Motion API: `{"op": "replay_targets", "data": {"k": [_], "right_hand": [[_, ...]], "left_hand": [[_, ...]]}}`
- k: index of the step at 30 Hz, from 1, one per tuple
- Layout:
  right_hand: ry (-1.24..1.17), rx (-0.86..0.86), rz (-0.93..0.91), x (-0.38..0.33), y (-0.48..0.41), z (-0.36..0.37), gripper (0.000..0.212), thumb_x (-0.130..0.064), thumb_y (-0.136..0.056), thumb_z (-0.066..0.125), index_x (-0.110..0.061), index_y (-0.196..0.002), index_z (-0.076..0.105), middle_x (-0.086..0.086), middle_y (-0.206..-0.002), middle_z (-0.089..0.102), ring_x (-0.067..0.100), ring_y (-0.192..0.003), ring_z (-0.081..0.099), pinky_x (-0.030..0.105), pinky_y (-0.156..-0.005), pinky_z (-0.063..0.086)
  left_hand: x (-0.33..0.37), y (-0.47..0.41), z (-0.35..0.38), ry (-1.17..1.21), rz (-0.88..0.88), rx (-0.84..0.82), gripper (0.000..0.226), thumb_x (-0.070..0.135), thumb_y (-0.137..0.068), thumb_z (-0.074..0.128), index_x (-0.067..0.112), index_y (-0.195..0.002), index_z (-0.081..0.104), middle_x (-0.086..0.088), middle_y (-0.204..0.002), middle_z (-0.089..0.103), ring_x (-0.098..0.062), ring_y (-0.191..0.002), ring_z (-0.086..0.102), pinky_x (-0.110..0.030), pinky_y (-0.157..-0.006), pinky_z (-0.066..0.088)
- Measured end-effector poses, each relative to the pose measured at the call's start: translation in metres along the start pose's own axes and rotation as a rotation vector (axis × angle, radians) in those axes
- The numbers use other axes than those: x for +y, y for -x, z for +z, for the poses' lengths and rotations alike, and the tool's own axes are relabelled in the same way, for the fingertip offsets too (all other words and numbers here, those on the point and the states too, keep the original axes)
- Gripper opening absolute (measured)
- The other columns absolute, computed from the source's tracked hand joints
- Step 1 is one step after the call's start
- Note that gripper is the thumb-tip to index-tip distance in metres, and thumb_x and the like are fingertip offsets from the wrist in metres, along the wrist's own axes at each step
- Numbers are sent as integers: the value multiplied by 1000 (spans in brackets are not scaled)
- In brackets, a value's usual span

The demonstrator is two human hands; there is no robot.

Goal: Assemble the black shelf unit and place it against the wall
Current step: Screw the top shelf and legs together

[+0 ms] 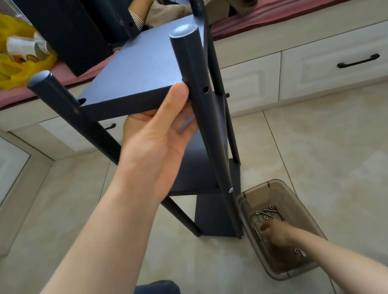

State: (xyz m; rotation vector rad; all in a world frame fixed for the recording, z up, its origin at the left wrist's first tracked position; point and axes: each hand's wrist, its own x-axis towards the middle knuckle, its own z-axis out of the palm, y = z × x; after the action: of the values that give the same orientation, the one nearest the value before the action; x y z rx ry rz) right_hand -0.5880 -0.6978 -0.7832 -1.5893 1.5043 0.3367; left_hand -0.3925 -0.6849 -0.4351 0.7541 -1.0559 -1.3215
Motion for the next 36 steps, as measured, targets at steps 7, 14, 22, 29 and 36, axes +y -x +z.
{"op": "replay_targets", "data": {"k": [7, 14, 22, 29, 36], "right_hand": [[135, -12, -36, -2, -15, 28, 48, -12, -99, 45, -14, -146, 43, 15, -149, 43, 30, -133, 48, 35, -109, 40], [298, 66, -144, 3, -19, 32, 47, -6, -98, 46, -14, -144, 47, 12, -150, 40, 33, -128, 53, 40, -106, 45], [431, 79, -200, 5, -19, 34, 52, 3, -99, 37, -10, -149, 38, 19, -154, 34, 35, -131, 51, 41, -108, 43], [498, 68, -194, 8, -18, 34, 50, 5, -98, 40, -9, -146, 43, 17, -141, 49, 33, -128, 53, 40, -105, 43], [522, 71, -148, 2, -15, 21, 46, 4, -98, 36, -7, -142, 47, 16, -139, 53, 33, -128, 54, 41, -103, 46]], "left_hand": [[5, 0, 2, 0, -54, 4, 16, 22, -87, 67, 14, -96, 79, -4, -105, 76, -26, -111, 70, -35, -90, 56], [8, 1, 4, 14, -95, -19, 30, 18, -97, 54, 18, -85, 81, 0, -98, 77, -21, -107, 70, -31, -91, 55], [11, -1, 6, 109, -146, 17, 41, 42, -101, 50, 22, -87, 83, -2, -107, 77, -27, -117, 68, -38, -99, 54], [12, -4, 4, 103, -144, 21, 31, 34, -99, 53, 15, -94, 77, -8, -106, 76, -30, -116, 68, -39, -95, 55], [12, -7, 2, 126, -120, 7, 21, 24, -94, 58, 15, -80, 70, -12, -106, 76, -31, -115, 68, -36, -93, 55]]}}
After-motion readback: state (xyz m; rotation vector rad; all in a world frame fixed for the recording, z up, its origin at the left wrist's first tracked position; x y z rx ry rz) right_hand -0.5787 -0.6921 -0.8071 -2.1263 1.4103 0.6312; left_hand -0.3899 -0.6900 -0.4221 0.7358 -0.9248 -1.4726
